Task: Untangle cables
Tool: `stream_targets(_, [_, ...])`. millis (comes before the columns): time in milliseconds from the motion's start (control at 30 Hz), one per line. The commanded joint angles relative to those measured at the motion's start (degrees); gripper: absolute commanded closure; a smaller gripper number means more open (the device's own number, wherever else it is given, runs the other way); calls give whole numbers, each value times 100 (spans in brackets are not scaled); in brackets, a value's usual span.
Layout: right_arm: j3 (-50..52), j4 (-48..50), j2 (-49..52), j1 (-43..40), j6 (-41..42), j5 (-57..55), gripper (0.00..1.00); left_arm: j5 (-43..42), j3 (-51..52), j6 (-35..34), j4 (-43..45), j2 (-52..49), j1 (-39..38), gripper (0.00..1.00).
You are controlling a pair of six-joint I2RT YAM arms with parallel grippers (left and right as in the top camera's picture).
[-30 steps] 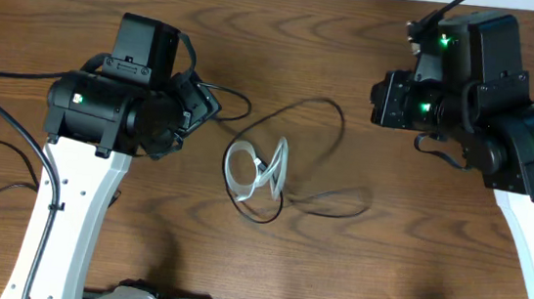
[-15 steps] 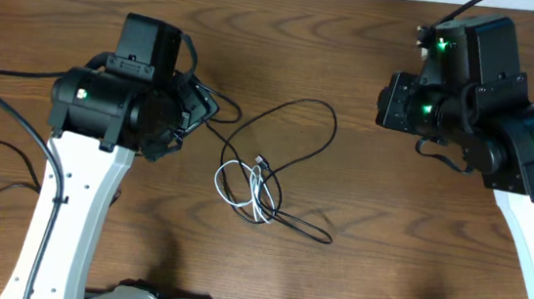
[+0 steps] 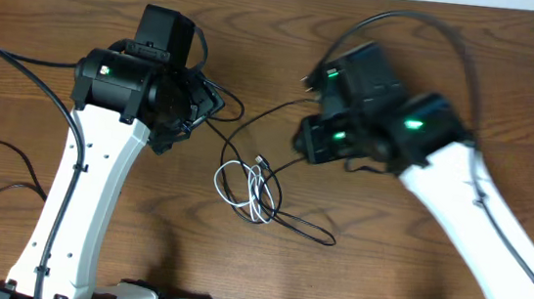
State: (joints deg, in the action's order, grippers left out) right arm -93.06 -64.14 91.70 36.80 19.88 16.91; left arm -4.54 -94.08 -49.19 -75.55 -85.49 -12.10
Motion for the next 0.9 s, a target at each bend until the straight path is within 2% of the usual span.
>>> stream_targets(0, [144, 208, 280, 330, -205, 195, 60, 72, 17, 87, -15, -17, 114, 20])
stream_targets(100, [149, 400, 619, 595, -87, 177, 58, 35, 17, 87, -61, -17, 280, 20])
stream_targets(267, [149, 654, 1196, 855, 562, 168, 57, -258, 17, 92, -98, -17, 557, 20])
stream_targets(400, [149, 778, 1681, 1086, 603, 319, 58, -273, 17, 92, -140, -17, 723, 20])
stream_targets(700, [223, 669, 1906, 1189, 802, 262, 58, -271, 17, 94, -160, -17, 817, 20])
stream_targets(867, [535, 695, 1906, 1368, 1272, -177, 59, -273, 17, 94, -160, -17, 817, 20])
